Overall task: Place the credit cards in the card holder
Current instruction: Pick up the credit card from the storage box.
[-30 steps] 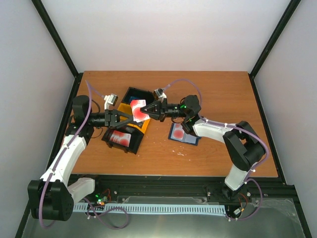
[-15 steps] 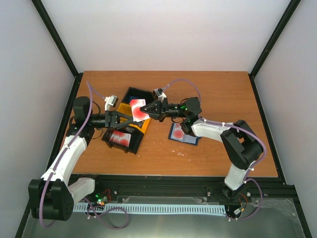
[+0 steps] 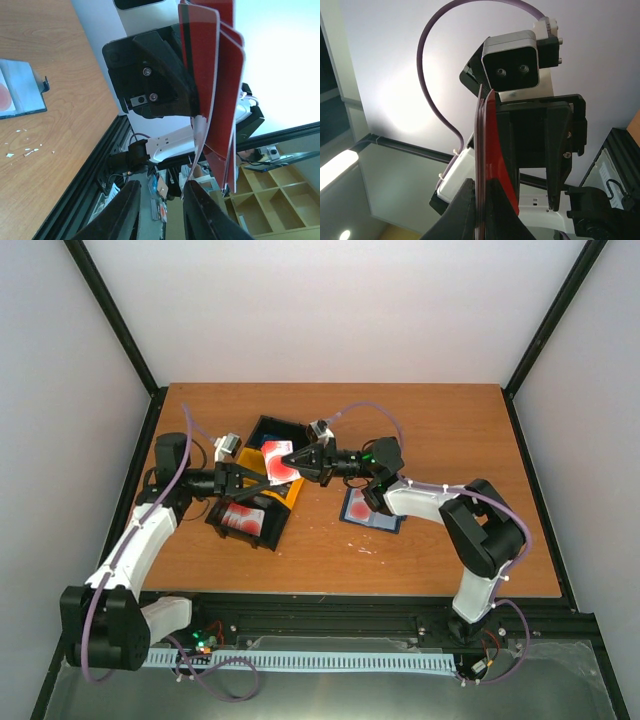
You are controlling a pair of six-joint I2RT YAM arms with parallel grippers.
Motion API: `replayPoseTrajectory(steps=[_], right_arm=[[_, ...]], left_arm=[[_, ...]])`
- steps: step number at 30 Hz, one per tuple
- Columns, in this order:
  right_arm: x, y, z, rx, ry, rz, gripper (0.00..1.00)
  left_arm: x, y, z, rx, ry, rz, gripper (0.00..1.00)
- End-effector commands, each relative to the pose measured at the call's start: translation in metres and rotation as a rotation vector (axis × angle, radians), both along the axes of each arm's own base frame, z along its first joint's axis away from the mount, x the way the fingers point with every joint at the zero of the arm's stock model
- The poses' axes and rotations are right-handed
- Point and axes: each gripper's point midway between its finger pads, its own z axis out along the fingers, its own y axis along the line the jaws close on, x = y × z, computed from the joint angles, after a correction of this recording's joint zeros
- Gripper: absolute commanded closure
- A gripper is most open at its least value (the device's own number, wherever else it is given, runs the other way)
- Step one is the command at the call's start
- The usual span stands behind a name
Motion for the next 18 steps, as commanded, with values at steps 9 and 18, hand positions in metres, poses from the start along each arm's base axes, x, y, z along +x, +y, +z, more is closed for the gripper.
replayPoseTrajectory(steps=[9,18], right_arm=[[-0.014,0.016,0.008,0.006,-0.101,0.027,0.97],[-0.011,0.027,-0.007,-0.069,-0.113,0.026,0.97]], left_arm=[[0.023,0.002,-0.032,0.105,0.080,0.077,0.74],[0.019,0.001,-0.027,0.081,0.050,0.043,0.70]])
